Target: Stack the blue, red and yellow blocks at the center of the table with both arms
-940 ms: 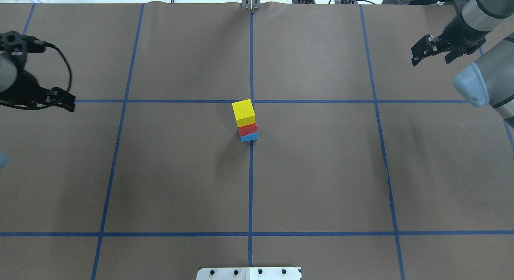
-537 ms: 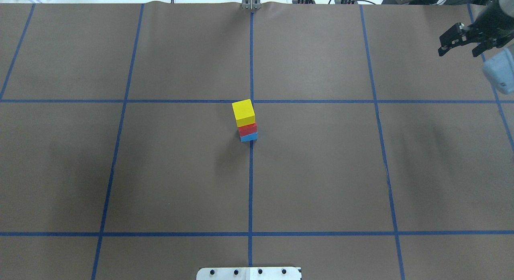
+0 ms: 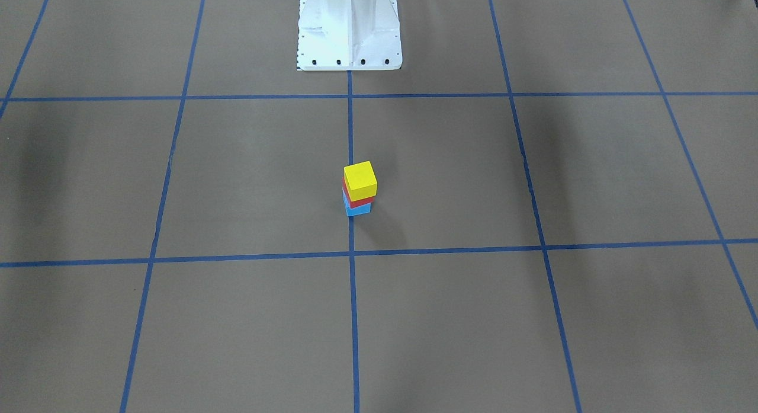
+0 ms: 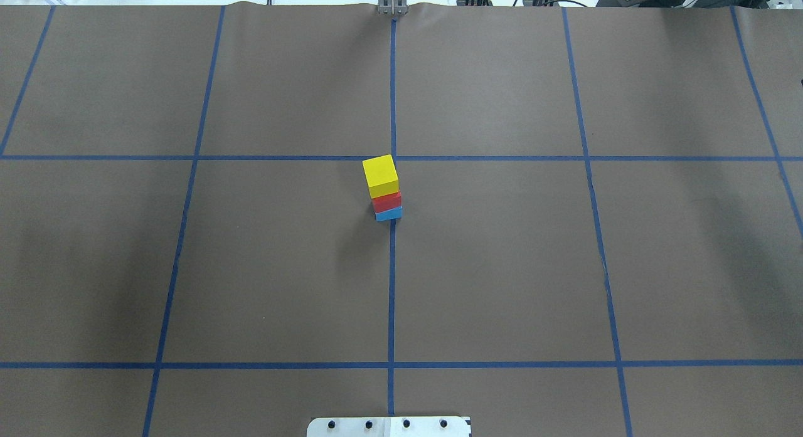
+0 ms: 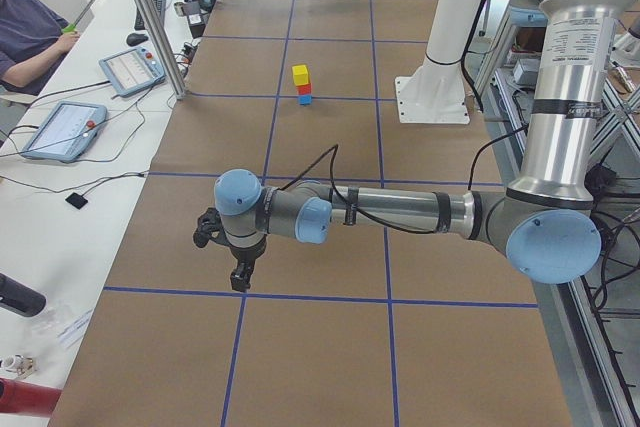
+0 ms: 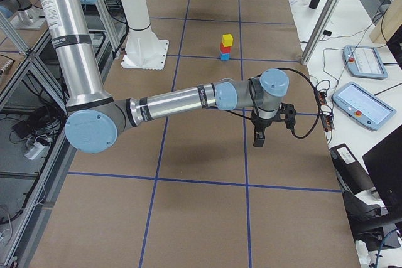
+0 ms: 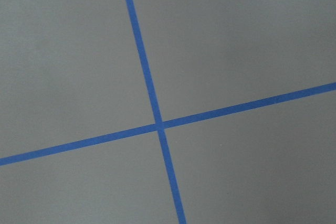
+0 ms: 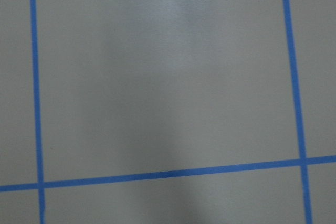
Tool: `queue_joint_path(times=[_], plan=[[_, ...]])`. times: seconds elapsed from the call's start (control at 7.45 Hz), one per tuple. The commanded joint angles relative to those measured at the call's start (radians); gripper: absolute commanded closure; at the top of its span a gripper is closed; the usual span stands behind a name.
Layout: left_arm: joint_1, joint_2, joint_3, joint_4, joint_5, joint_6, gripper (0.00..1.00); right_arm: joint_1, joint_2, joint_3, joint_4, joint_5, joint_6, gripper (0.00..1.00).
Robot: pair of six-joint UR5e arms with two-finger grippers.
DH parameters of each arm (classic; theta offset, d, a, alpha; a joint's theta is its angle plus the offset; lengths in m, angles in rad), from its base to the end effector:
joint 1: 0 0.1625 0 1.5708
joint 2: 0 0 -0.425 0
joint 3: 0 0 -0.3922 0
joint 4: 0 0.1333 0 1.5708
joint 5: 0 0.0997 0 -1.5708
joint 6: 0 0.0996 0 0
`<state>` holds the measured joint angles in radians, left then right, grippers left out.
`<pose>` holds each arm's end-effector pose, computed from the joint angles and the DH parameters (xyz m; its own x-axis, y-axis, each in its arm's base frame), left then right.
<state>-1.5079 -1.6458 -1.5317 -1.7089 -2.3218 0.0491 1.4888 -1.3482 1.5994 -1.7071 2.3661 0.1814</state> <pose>-0.0316 -0.5376 0.6267 0.7182 0.2119 -0.6628 -0.0973 0.9737 0.2059 0.0144 -0.5839 0.5374 0.6944 0.0420 0.7184 -0.0446 0.9989 -0.0152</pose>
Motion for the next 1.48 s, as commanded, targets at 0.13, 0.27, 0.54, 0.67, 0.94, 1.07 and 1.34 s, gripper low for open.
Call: queue_joint_path(times=[0.13,0.27,0.54,0.67,0.94,1.07,1.34], plan=[[-0.002,0.032,0.046,-0.017,-0.001,0.000,0.00,0.030,-0.041,-0.006,-0.060,-0.011,-0.108,0.00],[0.000,0.015,0.045,-0.020,0.001,-0.009,0.00,0.030,-0.052,-0.009,-0.060,-0.008,-0.108,0.00],[-0.003,0.000,0.025,-0.005,0.004,-0.009,0.00,0.030,-0.054,-0.004,-0.060,-0.010,-0.099,0.00],[-0.005,0.001,0.024,-0.005,0.004,-0.009,0.00,0.030,-0.063,-0.009,-0.060,-0.010,-0.100,0.00],[-0.012,0.006,0.018,-0.003,0.004,-0.008,0.00,0.030,-0.074,-0.006,-0.060,-0.008,-0.103,0.00],[-0.018,0.007,0.007,-0.001,0.004,-0.005,0.00,0.030,-0.074,-0.009,-0.060,-0.008,-0.103,0.00],[-0.020,0.008,-0.056,0.082,0.007,0.001,0.00,0.030,-0.075,-0.007,-0.060,-0.005,-0.105,0.00]])
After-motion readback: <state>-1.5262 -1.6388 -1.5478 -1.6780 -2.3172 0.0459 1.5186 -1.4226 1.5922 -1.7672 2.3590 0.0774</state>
